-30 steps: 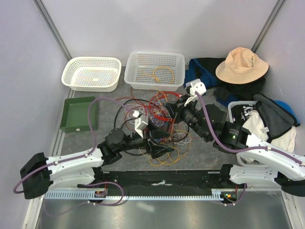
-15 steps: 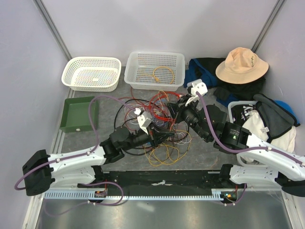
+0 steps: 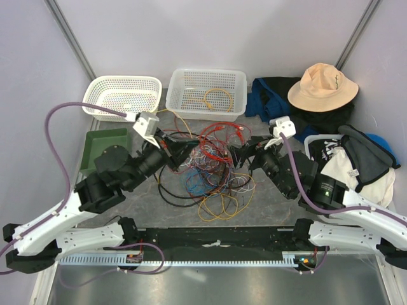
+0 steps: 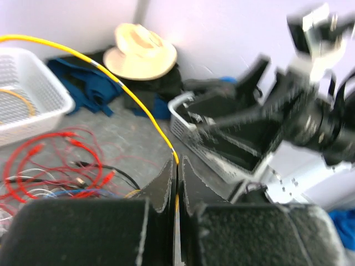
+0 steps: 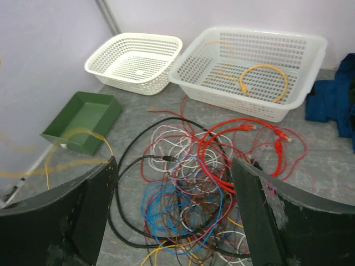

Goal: Untangle the cables

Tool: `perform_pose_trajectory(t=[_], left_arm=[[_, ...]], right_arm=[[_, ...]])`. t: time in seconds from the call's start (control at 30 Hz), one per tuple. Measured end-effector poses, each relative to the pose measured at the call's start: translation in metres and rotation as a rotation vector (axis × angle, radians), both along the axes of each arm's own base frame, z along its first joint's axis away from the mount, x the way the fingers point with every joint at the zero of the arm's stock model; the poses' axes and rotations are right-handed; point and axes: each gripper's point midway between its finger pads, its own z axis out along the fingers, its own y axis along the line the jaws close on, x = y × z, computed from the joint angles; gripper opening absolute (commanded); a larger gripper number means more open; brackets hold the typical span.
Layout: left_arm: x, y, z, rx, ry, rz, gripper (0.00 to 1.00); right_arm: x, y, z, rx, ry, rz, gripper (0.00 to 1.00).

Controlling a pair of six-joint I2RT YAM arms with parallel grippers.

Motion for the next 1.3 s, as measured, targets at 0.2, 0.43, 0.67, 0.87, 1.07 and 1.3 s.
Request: perform_pose_trajectory(t=[0.2,0.43,0.67,0.87,1.07,1.3], left_arm=[[0.015,0.018,0.037,0.038,-0.021,0.116,0.02],[0.081,0.013,0.056,0.105,-0.034,0.284,0.02],[0.224,0.017,-0.021,0.211,0.165,0.42,0.02],[0.322,-0.005,-0.036,0.196,0.197,0.386,0.02],[0.387,-0.007,-0.01,0.099,0.1,0.376,0.02],[0.437,-0.037,-0.041,0.042,0.064,0.309,1.0]], right_arm=[[-0.014,-0.004,-0.002,0.054,-0.029,0.076,0.88],[-0.016,0.004,-0.033,0.029,0.002,0.103,0.88],[-0.018,-0.004,-0.06,0.004,0.031,0.09,0.88],[-0.014,-0.014,-0.062,0.013,0.02,0.042,0.88],[-0.012,-0.014,-0.086,-0.015,0.033,0.025,0.89],[-0.009,-0.02,-0.108,-0.058,0.047,-0.009,0.89]])
